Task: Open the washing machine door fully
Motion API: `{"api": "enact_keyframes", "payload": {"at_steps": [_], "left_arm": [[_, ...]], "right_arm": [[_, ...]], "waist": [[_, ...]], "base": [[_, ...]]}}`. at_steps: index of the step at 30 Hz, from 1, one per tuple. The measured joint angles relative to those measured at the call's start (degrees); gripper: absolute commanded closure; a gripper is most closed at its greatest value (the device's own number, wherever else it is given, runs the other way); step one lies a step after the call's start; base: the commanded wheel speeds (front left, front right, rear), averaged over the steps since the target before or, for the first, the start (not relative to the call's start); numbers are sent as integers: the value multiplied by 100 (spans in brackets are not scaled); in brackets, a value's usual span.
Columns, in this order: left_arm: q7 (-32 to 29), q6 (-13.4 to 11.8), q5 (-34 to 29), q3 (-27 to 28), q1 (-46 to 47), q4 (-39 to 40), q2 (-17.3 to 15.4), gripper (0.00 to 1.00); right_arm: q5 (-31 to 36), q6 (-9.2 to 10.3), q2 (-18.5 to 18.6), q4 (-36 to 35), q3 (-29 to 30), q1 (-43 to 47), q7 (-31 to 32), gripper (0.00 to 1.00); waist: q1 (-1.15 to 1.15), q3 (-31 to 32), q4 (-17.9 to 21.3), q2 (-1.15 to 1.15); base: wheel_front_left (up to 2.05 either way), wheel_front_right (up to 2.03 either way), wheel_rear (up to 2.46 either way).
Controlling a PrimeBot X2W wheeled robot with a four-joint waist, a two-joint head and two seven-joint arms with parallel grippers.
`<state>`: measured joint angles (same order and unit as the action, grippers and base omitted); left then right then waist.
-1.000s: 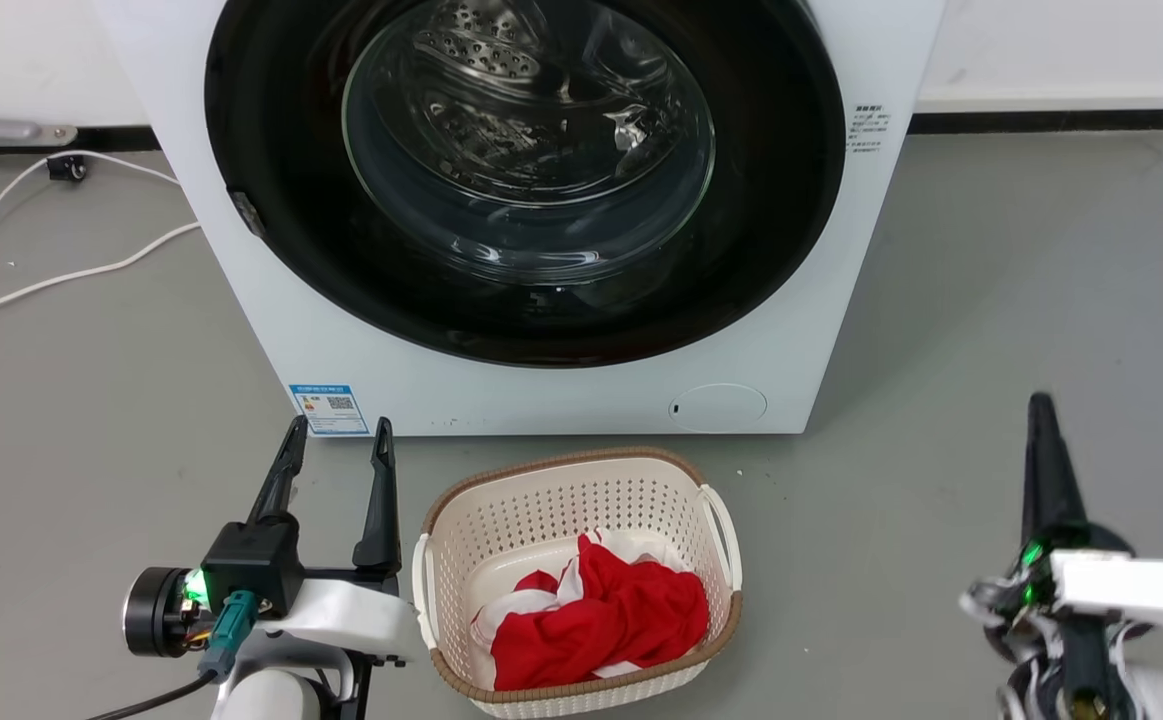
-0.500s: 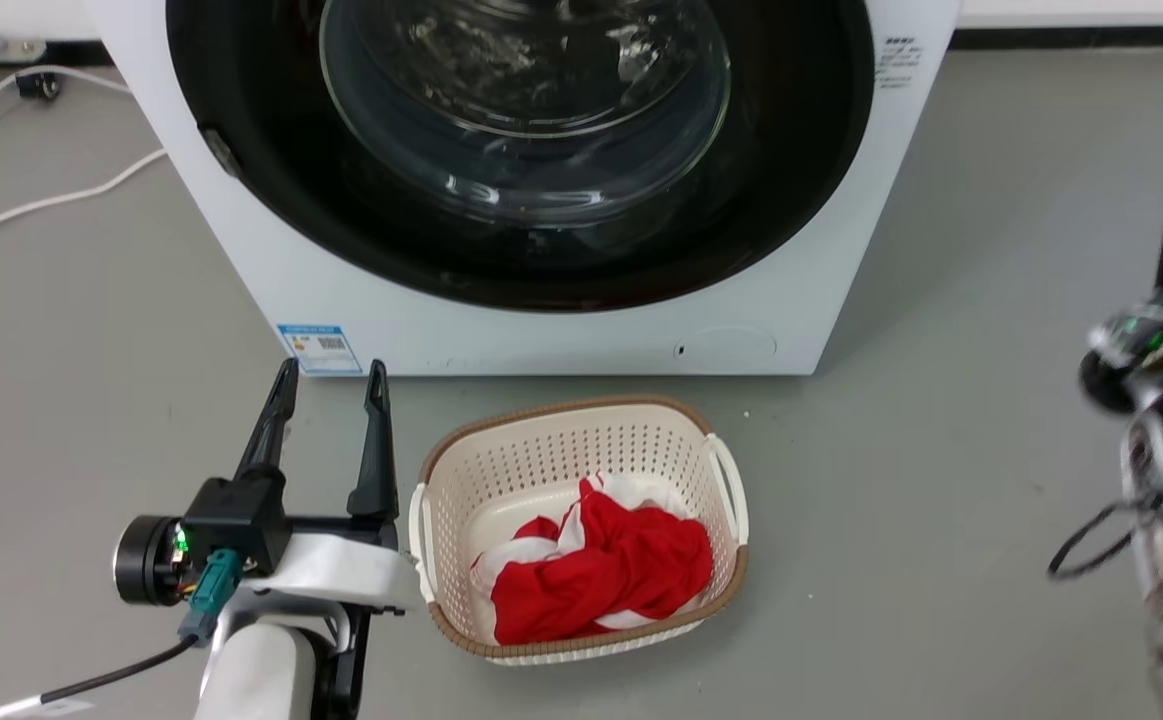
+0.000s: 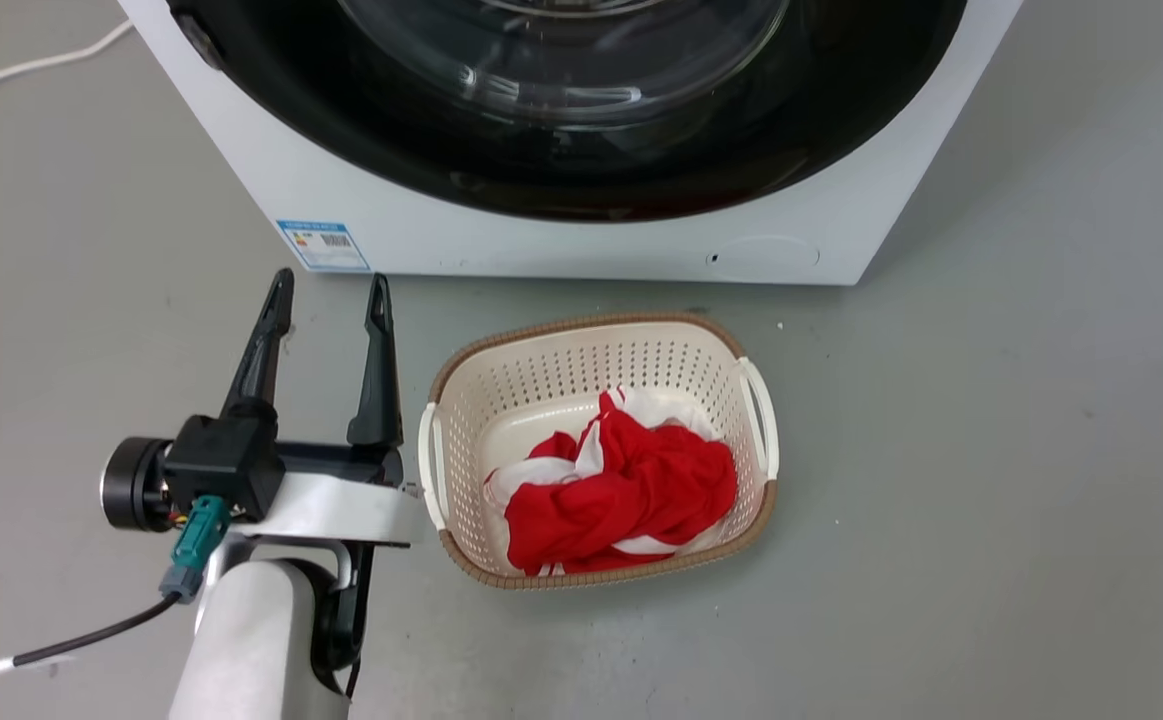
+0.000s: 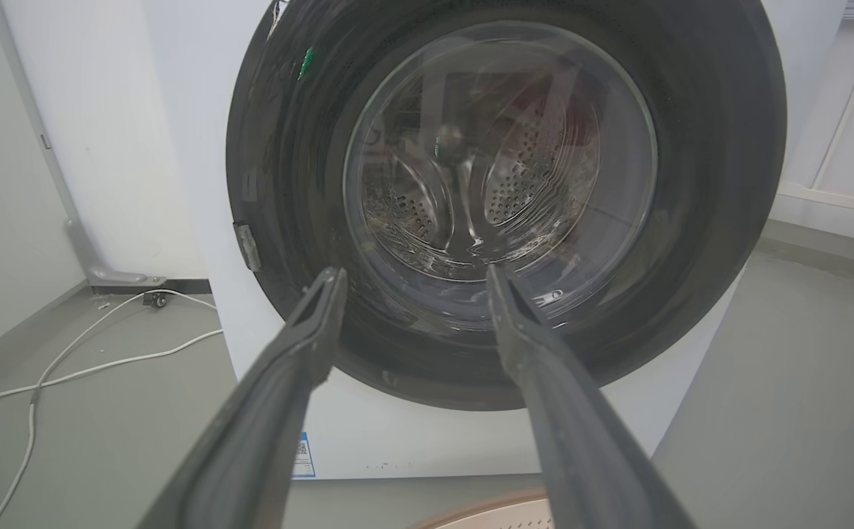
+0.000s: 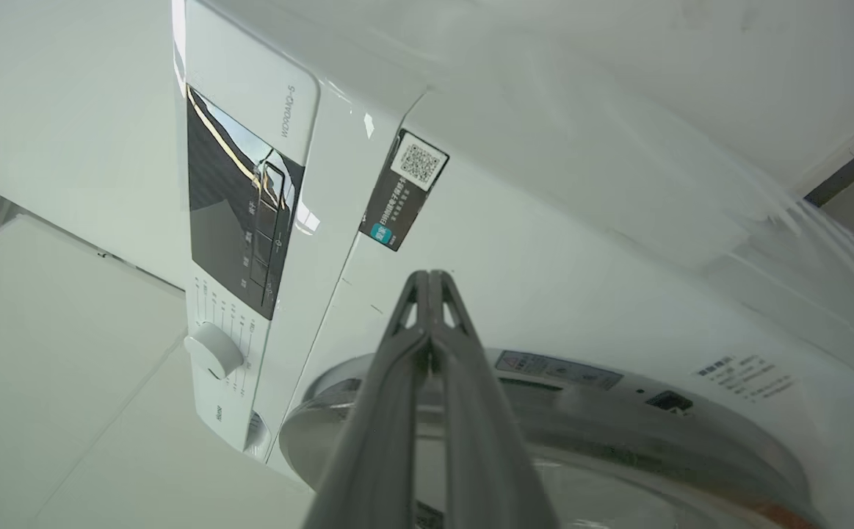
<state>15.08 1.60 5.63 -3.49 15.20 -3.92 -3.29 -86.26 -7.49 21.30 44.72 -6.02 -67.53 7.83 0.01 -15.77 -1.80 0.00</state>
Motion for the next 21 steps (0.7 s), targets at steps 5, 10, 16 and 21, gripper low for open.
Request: {"api": "enact_keyframes", "payload": {"at_steps": [5,10,16,21], "left_arm": [[0,44,0,13,139,75,7,0],[0,91,53,40,186,109,15,0],[0,113,57,66,280,175,24,0],[-1,126,57,69,385,223,27,0]], "right_arm": [[354,0,22,750,-442,-983,826,100],[745,-1,-19,1210,-861,-1534,1540,100],[1126,-1,-194,1633,-1146,-1914,1901,100],[1344,0,-326,1956,-1215,-2208,1925,100]], "waist": [[0,-264,-42,0],[0,-445,-86,0],[0,-660,-121,0],[0,-863,-155,0]], "base": [[0,0,0],[0,0,0],[0,0,0],[0,0,0]]}}
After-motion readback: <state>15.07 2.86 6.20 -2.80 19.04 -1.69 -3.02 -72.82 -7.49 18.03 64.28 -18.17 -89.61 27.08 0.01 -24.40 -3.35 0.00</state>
